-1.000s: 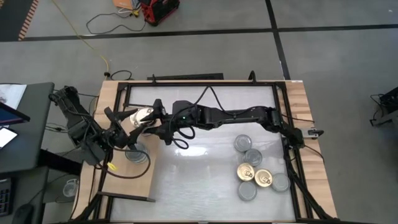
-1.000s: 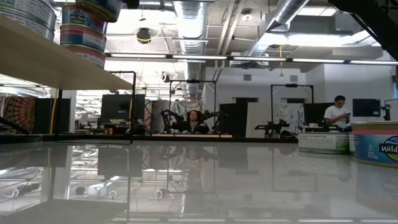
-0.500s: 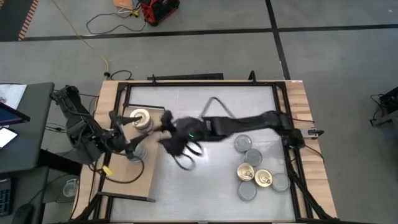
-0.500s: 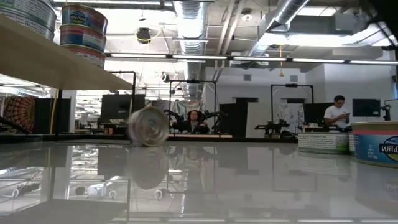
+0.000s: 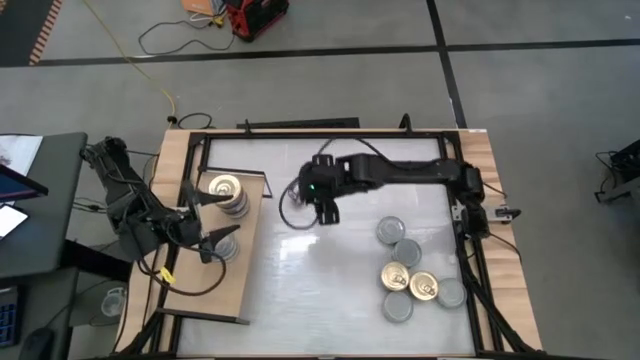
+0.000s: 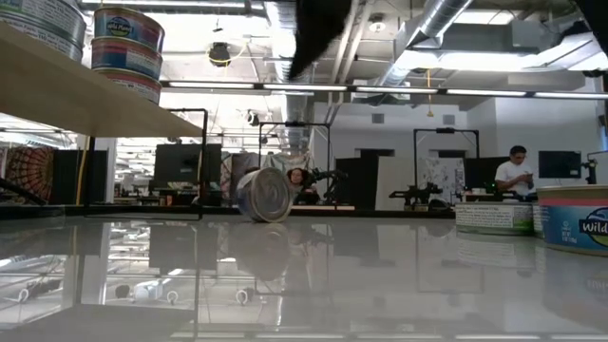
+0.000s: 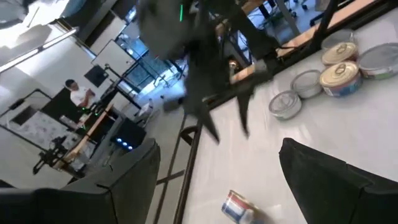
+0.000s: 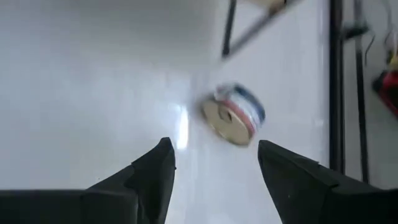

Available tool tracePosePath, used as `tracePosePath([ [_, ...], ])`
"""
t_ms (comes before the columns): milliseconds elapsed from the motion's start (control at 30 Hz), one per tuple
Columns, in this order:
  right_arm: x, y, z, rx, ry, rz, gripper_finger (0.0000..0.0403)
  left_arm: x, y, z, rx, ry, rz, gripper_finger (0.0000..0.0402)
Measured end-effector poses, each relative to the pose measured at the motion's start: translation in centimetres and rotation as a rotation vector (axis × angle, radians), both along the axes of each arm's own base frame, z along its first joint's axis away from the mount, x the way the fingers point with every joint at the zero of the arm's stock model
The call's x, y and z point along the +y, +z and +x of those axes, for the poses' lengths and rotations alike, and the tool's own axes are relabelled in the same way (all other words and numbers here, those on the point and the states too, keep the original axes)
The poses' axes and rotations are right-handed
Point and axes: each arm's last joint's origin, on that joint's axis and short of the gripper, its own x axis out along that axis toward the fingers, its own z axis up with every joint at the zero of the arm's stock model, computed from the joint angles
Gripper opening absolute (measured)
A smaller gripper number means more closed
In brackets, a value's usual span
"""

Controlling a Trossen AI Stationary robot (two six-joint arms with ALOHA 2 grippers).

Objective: Stack canned seafood by type on shelf
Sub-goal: Stack the blue tuna can on top of the blue tuna can on the shelf

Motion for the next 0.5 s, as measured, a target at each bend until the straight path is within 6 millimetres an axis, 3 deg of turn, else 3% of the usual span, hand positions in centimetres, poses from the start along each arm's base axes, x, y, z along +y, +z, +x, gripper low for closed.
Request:
tracePosePath([
  [67,-1.8,-1.3,0.0,0.038,0.036,0.024,0.0265,0.0,0.1,0.0,-0.007,-0.021,-0.036,0.0314],
  [267,-6.3,-2.8,0.0,-0.005,0.168,0.123,0.0278,0.4,0.4,-0.6,0.0,-0.166,-0.14,0.0314],
  [500,-8.1,-5.9,2.0,-0.002,0.33,0.051,0.0341,1.0,0.6,-1.2,0.005,-0.221,-0.165,0.0314],
])
